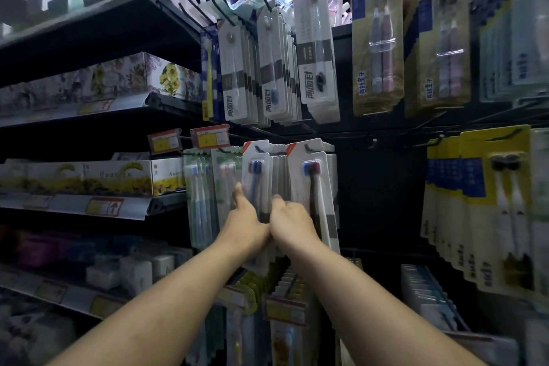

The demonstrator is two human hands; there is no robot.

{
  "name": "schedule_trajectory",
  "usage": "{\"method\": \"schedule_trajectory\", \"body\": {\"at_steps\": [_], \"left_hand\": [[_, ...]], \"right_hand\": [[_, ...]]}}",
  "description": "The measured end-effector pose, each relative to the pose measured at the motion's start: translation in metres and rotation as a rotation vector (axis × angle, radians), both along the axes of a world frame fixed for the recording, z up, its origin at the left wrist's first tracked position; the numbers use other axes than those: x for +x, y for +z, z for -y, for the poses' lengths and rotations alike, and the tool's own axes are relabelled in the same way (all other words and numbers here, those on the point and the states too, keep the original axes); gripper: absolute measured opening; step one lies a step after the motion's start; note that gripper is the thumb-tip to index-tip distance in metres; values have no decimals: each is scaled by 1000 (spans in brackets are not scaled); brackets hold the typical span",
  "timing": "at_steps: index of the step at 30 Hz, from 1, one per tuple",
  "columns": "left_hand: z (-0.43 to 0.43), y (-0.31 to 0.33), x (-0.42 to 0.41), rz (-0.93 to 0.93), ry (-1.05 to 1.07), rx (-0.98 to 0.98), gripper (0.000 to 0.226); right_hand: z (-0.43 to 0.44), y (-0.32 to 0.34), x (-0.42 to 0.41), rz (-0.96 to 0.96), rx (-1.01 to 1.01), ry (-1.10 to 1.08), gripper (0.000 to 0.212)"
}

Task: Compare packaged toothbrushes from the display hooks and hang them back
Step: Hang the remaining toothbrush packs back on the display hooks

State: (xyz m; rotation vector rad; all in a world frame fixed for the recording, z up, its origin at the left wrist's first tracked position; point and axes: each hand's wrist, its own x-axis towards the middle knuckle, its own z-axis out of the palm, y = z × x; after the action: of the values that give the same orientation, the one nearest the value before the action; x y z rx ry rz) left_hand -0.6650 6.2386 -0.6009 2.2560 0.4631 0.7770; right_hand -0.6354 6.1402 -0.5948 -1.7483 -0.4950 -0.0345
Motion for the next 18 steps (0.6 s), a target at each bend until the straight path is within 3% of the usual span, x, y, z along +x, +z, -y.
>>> {"method": "schedule_trajectory", "body": {"at_steps": [3, 11, 18], "left_hand": [[-4, -4, 5, 45, 25, -16, 116], [-14, -3, 4, 71, 20, 19, 97], [-24, -4, 7, 72, -25, -41, 91]], "right_hand": [[2, -2, 5, -53, 69, 26, 54], [0, -8, 10, -161, 140, 65, 48], [-8, -8, 11, -291, 143, 141, 64]]}}
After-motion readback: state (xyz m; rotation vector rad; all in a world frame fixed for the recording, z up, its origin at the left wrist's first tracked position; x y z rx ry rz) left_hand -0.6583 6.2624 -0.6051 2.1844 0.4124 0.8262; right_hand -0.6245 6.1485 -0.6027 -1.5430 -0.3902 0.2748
